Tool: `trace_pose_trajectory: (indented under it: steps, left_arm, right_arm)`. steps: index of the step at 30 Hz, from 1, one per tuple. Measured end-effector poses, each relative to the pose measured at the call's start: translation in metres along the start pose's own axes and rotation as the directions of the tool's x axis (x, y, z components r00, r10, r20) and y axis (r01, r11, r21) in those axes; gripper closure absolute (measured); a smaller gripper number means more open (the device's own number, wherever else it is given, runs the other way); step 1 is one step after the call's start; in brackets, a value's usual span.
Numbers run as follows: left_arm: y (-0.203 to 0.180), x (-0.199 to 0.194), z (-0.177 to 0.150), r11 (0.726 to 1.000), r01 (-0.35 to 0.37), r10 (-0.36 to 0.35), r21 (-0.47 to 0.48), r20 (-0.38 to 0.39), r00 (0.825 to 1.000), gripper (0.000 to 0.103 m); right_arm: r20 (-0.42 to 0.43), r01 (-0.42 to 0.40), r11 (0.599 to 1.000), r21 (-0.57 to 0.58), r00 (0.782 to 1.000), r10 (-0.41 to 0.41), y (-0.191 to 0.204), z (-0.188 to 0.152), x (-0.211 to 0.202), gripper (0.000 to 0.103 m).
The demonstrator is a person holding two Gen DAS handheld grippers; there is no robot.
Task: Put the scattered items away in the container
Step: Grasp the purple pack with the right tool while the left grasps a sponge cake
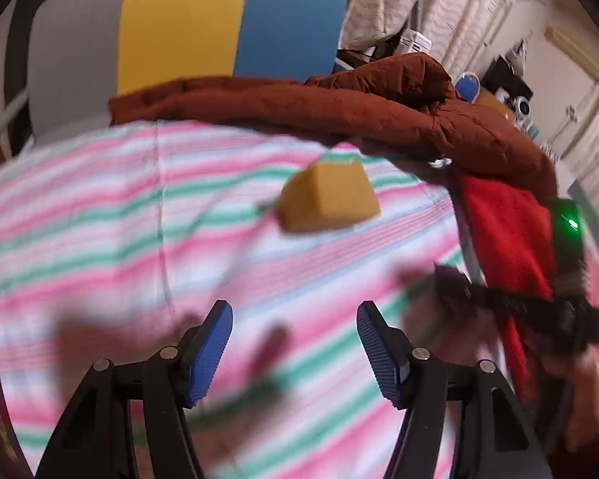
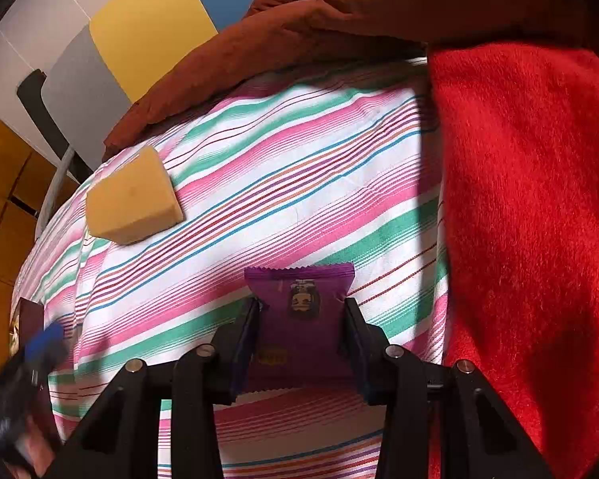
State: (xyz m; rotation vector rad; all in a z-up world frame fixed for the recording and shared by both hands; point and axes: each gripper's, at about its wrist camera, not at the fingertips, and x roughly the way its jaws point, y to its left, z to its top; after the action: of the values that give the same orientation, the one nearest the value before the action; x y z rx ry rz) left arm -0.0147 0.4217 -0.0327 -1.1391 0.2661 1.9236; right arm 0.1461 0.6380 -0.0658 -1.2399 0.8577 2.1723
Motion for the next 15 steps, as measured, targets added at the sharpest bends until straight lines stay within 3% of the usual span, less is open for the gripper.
trace_pose_trajectory:
  steps: [6, 11, 15]
  left_arm:
    - [-0.020, 0.027, 0.044, 0.982, 0.032, -0.043, 0.187, 0.054, 0.998, 0.037]
    - [-0.031, 0.054, 0.065, 0.947, 0.032, -0.028, 0.319, -0.016, 0.999, 0.029]
    - [-0.041, 0.070, 0.063, 0.913, 0.024, -0.010, 0.408, -0.037, 0.999, 0.028]
  right_arm:
    - [-0.004, -0.016, 1.000, 0.012, 1.000, 0.017, 0.000, 0.002, 0.002, 0.060]
    - [-0.007, -0.028, 0.999, 0.025, 1.000, 0.028, -0.002, 0.004, 0.004, 0.060]
    - [-0.009, -0.025, 1.000, 0.016, 1.000, 0.025, -0.001, 0.003, 0.003, 0.059]
